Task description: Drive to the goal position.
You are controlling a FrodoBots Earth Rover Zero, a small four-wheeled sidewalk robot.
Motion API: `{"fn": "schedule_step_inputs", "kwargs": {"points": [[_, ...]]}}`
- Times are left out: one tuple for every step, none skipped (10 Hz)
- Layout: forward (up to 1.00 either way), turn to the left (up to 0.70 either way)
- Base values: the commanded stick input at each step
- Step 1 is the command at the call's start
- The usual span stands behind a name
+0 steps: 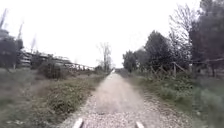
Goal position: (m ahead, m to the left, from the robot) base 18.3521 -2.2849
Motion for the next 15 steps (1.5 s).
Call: {"fn": "schedule_step_inputs", "kwargs": {"points": [[0.50,0.00],[0.50,0.00],[0.50,0.00],[0.50,0.00],[0.50,0.00],[0.50,0.00],[0.50,0.00],[0.50,0.00],[0.50,0.00],[0.50,0.00],[0.50,0.00],[0.50,0.00],[0.50,0.00],[0.50,0.00],[0.50,0.00]]}}
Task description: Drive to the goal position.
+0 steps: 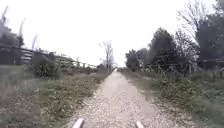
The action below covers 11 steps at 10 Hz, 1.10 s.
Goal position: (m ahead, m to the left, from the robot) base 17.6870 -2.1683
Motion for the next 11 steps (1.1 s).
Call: {"fn": "schedule_step_inputs", "kwargs": {"points": [[0.50,0.00],[0.50,0.00],[0.50,0.00],[0.50,0.00],[0.50,0.00],[0.50,0.00],[0.50,0.00],[0.50,0.00],[0.50,0.00],[0.50,0.00],[0.50,0.00]]}}
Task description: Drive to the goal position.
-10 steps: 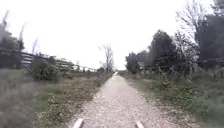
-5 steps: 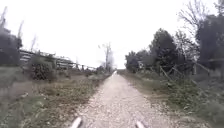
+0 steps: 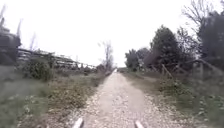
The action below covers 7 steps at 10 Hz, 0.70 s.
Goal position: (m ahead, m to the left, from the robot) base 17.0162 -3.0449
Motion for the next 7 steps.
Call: {"fn": "schedule_step_inputs", "kwargs": {"points": [[0.50,0.00],[0.50,0.00],[0.50,0.00],[0.50,0.00],[0.50,0.00],[0.50,0.00],[0.50,0.00]]}}
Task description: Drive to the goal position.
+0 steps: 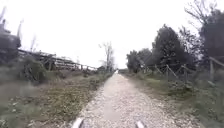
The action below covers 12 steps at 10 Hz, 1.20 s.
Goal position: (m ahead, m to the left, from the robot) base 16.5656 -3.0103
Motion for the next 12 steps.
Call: {"fn": "schedule_step_inputs", "kwargs": {"points": [[0.50,0.00],[0.50,0.00],[0.50,0.00],[0.50,0.00],[0.50,0.00],[0.50,0.00],[0.50,0.00],[0.50,0.00],[0.50,0.00],[0.50,0.00],[0.50,0.00],[0.50,0.00]]}}
